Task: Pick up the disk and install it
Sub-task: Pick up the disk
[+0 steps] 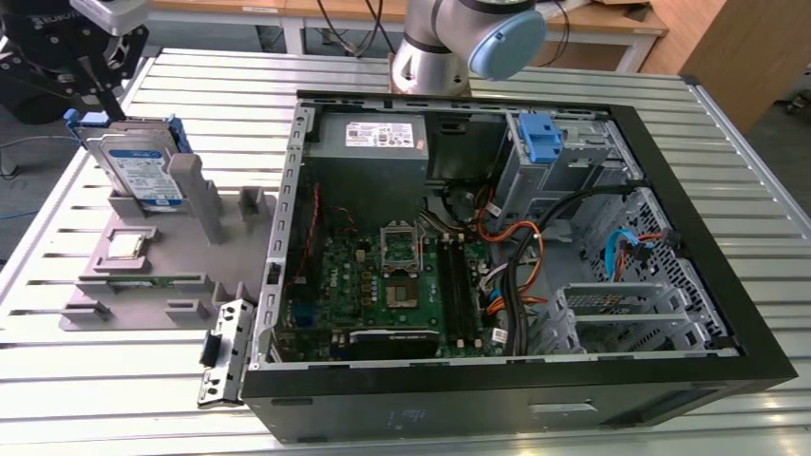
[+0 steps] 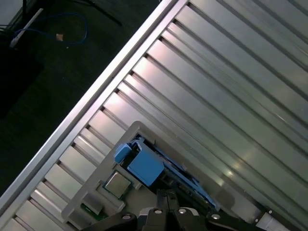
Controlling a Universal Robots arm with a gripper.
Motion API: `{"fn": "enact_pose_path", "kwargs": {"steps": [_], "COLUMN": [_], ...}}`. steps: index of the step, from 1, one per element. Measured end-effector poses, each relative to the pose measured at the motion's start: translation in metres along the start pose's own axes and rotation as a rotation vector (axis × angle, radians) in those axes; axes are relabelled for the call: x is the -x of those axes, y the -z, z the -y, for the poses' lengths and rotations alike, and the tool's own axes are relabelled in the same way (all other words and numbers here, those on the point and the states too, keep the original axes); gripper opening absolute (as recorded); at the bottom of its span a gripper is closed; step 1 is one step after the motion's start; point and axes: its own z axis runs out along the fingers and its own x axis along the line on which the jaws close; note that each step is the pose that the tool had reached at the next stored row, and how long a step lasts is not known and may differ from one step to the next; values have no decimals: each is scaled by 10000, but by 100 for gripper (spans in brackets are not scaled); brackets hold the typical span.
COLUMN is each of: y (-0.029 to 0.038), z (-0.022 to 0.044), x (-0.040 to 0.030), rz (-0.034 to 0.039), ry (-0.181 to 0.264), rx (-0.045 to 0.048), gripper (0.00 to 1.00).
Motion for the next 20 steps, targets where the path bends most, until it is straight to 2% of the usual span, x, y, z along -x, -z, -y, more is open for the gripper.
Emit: {"fn": "enact_pose_path", "kwargs": {"steps": [4, 12, 20], "y": [-1, -1, -7], "z": [0, 0, 0], "x": [0, 0, 1], "rz": [-11, -13, -27], "ry": [527, 603, 1254], "rx": [3, 3, 6], "gripper": [10, 10, 10]}}
